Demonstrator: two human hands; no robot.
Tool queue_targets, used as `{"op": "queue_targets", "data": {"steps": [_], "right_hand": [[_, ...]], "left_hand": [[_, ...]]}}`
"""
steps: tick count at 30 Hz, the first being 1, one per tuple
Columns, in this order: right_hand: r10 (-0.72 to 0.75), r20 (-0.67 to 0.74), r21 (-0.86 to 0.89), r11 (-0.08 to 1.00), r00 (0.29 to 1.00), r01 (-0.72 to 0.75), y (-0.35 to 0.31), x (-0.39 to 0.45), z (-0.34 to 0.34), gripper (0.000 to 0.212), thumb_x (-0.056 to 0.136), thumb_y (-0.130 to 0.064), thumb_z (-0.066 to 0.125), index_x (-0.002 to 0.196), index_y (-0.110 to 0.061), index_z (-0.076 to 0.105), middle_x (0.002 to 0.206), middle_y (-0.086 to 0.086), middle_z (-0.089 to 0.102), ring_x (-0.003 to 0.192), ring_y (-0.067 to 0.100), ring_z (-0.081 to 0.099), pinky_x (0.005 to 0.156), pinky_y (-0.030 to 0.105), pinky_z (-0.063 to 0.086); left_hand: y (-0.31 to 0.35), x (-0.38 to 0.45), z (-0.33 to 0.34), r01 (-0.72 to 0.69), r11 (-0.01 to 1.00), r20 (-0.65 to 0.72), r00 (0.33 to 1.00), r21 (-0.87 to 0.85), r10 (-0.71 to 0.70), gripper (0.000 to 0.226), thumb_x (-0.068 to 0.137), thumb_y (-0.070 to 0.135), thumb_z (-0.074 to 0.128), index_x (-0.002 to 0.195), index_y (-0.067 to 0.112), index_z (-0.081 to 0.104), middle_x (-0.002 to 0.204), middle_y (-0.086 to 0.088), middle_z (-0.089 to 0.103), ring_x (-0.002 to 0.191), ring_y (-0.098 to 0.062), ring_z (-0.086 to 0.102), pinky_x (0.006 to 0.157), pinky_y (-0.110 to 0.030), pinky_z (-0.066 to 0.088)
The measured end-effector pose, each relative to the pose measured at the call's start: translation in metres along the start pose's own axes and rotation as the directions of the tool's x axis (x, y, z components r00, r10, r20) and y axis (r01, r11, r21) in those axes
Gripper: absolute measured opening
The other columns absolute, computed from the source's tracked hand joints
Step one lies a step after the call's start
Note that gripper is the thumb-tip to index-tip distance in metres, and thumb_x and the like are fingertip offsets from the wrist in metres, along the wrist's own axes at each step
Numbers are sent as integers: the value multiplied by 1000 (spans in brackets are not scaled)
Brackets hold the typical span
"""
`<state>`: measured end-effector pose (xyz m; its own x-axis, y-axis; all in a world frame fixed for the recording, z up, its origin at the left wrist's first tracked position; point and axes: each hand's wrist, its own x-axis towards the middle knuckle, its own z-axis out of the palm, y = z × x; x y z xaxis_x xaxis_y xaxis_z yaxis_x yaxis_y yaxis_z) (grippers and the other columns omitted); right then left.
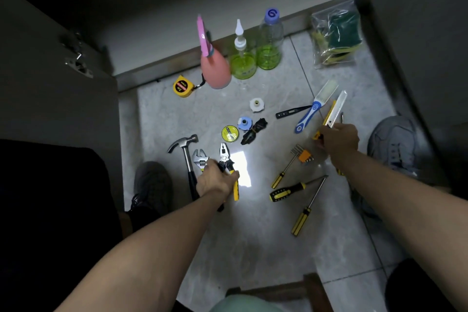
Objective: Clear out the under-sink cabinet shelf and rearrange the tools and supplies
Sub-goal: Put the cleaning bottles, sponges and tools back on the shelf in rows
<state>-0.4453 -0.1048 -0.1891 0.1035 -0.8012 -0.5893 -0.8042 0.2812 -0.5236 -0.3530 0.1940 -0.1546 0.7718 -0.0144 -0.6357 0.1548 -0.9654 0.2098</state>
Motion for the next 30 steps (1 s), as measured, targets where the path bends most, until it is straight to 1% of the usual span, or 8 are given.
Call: {"op": "queue_targets", "data": {"steps": [2,4,7,11,18,23,27,30], "right_hand": [[-42,-44,25,999,998,43,13,-33,2,39,82,-26,74,115,-8,63,111,15,70,101,34,68,88,45,56],[-172,0,-28,985,985,172,24,-67,7,27,86,-25,71,108,-11,62,102,9,71,95,31,67,81,39,53],[-315,269,-144,921,910,361,37,-117,25,12,86,-29,68,88,-22,59,82,-3,67,77,20,64,70,38,53],[-289,511,-295,826,810,481,49,-161,66,21,86,-28,67,76,-18,51,85,6,67,82,26,62,66,35,45],[-282,568,-386,738,773,553,53,-174,99,23,88,-29,67,80,-11,54,87,8,64,85,26,61,63,31,36],[-276,601,-378,730,750,570,51,-175,101,28,83,-30,72,76,-15,49,77,-1,53,73,19,53,52,30,31],[-277,611,-320,771,742,551,47,-170,92,33,83,-37,74,88,-6,61,87,6,63,80,22,58,60,32,37],[-275,568,-325,791,776,518,49,-166,68,28,89,-42,65,78,-17,60,82,1,65,78,20,60,61,31,41]], "left_hand": [[2,-2,2,21,1000,-3,1000,-20,-21,57,69,59,72,106,23,50,112,-1,65,102,-30,63,80,-36,53],[1,-4,4,50,997,3,999,-54,-50,55,69,57,71,107,21,51,112,-2,64,103,-31,63,82,-38,54],[-9,-4,5,82,993,21,996,-83,-81,56,72,56,72,109,19,51,114,-4,64,105,-32,63,82,-38,54],[-19,-1,6,41,996,13,999,-81,-40,51,82,54,68,112,16,53,117,-6,63,109,-33,61,82,-35,49],[-34,2,-5,-4,998,-8,1000,-60,3,15,92,36,54,100,23,56,111,-4,65,101,-28,61,75,-30,42],[-26,11,-13,-1,1000,-18,1000,2,1,20,92,37,53,104,21,58,114,-6,65,105,-31,62,74,-31,43],[-17,15,-16,-53,999,-50,997,13,53,25,94,38,52,112,21,59,117,-6,65,107,-31,61,84,-36,51],[-9,10,-16,-121,993,-101,988,9,121,22,94,37,52,109,21,56,113,-5,64,102,-30,62,81,-37,51]]}}
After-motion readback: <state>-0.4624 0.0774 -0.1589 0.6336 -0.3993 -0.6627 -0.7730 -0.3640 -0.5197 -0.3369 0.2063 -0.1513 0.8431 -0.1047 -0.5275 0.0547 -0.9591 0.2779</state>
